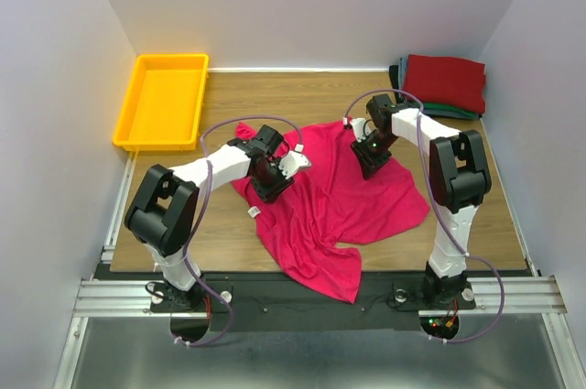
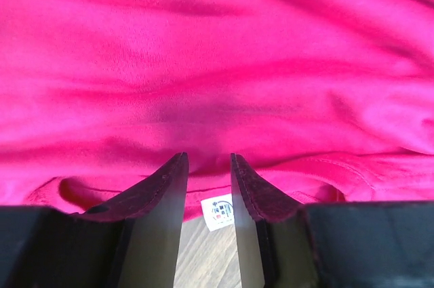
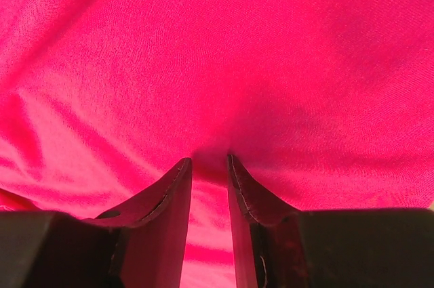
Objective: Fold and stack the t-shirts
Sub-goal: Flatten the tshirt out
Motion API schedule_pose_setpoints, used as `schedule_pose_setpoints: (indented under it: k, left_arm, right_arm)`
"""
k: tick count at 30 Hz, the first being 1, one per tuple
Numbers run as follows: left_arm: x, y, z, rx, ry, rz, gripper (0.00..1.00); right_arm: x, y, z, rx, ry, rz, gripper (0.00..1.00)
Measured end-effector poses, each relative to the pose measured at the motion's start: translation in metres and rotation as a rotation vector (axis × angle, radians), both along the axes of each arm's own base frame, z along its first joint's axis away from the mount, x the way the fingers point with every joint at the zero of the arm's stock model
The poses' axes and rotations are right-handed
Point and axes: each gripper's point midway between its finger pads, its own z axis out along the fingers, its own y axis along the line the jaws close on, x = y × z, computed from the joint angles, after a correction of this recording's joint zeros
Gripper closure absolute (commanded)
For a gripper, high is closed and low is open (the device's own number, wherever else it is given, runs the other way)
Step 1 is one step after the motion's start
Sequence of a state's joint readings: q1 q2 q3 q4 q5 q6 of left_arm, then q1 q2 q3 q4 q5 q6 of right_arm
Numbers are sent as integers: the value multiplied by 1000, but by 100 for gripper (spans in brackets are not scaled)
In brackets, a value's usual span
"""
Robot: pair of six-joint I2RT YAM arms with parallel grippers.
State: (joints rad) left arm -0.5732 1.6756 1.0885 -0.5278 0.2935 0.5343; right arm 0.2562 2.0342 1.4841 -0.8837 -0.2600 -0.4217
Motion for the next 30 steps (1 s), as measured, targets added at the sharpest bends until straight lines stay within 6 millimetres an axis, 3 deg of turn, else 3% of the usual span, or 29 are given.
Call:
schedule_pose_setpoints:
  k: [5, 12, 19, 27, 30]
  left_arm:
    - [-6, 11, -23, 62, 31, -6, 63]
    - [-22, 35, -23, 128, 22, -16, 64]
    - [-55, 85, -14, 232, 39, -20, 57]
    - [-61, 156, -9, 343, 59, 70, 58]
    - [-59, 166, -2, 337, 75, 105, 58]
  right_arm:
    - [0, -1, 0, -4, -2, -1, 67]
    - [-1, -6, 0, -26, -19, 1, 68]
    - [-3, -15, -1, -73, -35, 8, 69]
    - [-9, -23, 0, -104, -41, 25, 69]
    - [-21, -25, 1, -97, -29, 55, 70]
